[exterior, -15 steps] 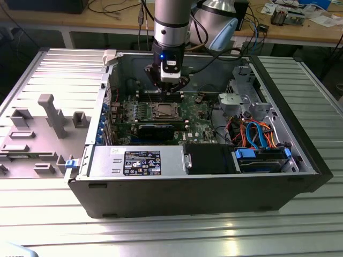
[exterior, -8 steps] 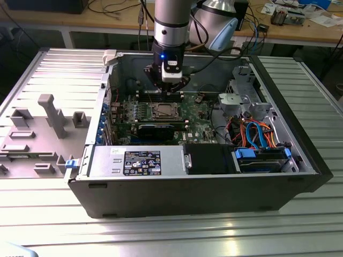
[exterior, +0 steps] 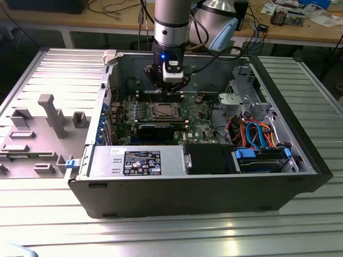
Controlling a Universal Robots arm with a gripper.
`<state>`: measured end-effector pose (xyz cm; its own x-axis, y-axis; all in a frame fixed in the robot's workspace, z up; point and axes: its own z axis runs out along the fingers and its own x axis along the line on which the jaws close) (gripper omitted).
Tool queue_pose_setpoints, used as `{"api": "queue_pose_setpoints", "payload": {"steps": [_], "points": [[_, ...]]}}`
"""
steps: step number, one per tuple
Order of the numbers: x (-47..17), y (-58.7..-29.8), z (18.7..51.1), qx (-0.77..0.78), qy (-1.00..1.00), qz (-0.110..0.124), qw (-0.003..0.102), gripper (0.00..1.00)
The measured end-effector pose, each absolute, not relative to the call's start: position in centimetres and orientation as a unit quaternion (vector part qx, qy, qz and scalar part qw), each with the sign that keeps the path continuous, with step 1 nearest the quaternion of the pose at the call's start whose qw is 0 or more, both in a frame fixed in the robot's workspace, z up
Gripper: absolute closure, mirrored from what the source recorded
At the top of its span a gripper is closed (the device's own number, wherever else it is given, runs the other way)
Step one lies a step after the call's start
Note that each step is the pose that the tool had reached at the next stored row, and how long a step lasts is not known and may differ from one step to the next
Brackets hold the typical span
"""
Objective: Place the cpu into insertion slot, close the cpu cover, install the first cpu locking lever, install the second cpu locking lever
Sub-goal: 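Install the first cpu locking lever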
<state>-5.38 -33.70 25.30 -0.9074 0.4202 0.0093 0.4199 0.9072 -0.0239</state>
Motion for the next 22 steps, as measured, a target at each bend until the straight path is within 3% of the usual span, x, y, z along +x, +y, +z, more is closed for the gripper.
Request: {"api": "queue_pose_setpoints", "payload": {"steps": [22], "points": [[-5.38,-33.70,25.30,-0.163,-0.986,0.011,0.007,0.89]]}}
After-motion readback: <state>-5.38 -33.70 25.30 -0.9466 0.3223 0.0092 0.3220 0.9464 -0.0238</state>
